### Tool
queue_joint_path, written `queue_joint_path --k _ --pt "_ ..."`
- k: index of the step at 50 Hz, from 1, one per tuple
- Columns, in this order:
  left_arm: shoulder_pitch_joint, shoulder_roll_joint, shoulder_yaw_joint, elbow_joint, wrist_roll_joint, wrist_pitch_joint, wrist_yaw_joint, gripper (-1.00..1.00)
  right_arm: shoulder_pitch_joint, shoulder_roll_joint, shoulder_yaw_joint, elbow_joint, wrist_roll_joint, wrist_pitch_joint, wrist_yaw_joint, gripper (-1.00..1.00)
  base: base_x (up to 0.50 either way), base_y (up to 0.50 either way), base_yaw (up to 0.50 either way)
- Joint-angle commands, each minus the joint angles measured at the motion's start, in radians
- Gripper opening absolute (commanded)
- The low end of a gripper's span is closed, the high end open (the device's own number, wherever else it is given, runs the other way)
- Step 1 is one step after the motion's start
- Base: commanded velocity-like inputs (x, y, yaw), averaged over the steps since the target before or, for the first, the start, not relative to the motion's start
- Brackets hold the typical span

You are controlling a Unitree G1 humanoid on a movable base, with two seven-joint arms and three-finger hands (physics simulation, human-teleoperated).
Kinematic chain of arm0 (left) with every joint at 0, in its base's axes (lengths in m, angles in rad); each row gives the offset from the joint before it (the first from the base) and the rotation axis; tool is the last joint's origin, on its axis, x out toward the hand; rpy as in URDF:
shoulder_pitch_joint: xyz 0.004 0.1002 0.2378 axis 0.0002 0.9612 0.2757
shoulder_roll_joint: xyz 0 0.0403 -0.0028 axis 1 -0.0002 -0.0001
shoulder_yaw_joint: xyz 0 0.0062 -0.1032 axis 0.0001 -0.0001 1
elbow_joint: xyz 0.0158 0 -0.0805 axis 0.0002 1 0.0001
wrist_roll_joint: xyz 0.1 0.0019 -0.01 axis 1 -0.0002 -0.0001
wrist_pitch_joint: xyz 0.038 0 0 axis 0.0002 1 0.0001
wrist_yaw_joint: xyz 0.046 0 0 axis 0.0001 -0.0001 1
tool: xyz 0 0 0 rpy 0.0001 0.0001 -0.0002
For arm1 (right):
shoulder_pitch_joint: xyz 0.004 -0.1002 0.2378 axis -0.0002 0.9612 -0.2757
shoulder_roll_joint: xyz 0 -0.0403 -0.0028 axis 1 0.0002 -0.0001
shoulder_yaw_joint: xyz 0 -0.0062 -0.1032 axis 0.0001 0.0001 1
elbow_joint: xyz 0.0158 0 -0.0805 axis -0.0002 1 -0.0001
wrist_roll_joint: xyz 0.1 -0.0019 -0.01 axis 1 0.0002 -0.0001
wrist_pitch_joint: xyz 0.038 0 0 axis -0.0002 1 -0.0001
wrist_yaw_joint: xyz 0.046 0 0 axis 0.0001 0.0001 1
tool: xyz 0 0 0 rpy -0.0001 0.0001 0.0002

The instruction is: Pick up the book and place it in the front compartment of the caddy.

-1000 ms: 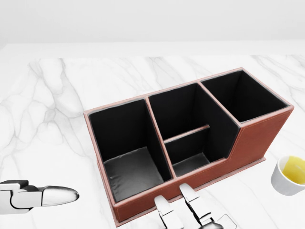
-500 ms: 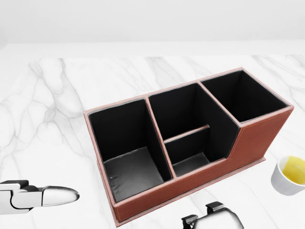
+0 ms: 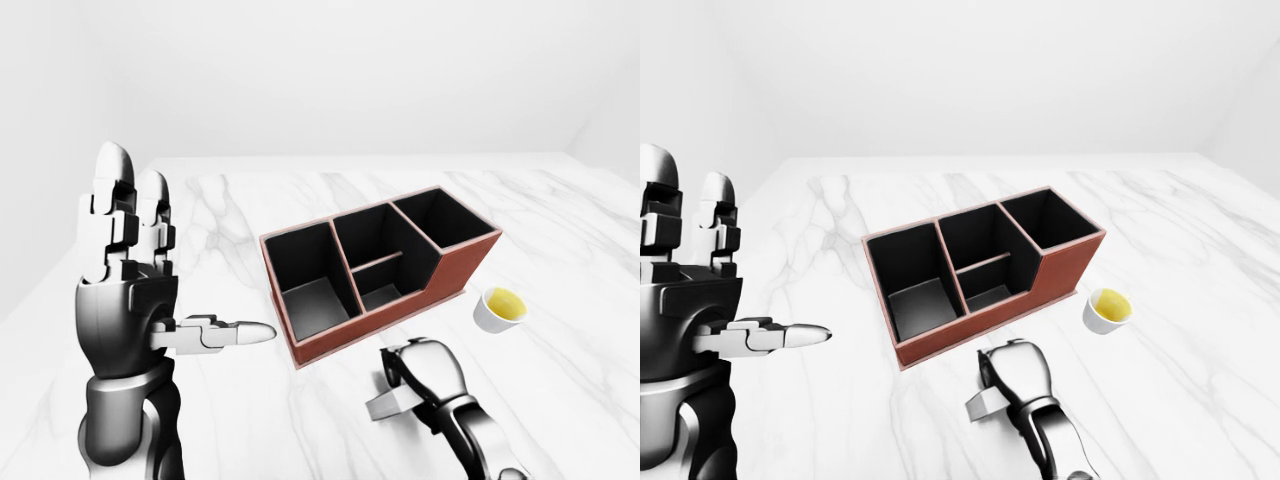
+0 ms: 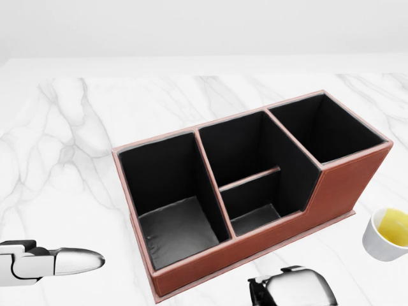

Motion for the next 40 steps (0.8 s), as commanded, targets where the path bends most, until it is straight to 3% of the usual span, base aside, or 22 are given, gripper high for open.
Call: queue_joint_path --k 1,9,15,22,40 --pt "-0.003 0.001 0.003 -0.002 -0.001 0.000 0.001 1.00 -0.063 0.051 -0.091 -0.109 0.194 0.000 0.198 -1.00 0.00 0.00 0.00" --pt "-0.003 0.001 0.003 -0.007 -0.002 0.000 0.000 1.00 -0.161 0.090 -0.144 -0.231 0.386 0.000 0.417 -1.00 0.00 0.00 0.00" --pt "0.000 0.000 0.004 -0.005 -0.002 0.000 -0.001 1.00 -0.242 0.099 -0.172 -0.288 0.469 0.000 0.516 -1.00 0.00 0.00 0.00" --pt "0.003 -0.001 0.001 -0.005 0.000 0.000 -0.001 1.00 -0.296 0.098 -0.188 -0.311 0.504 0.000 0.561 -1.00 0.00 0.00 0.00" --pt "0.001 -0.001 -0.001 -0.005 -0.002 0.000 0.000 1.00 -0.519 0.079 -0.213 -0.391 0.587 0.000 0.561 -1.00 0.00 0.00 0.00"
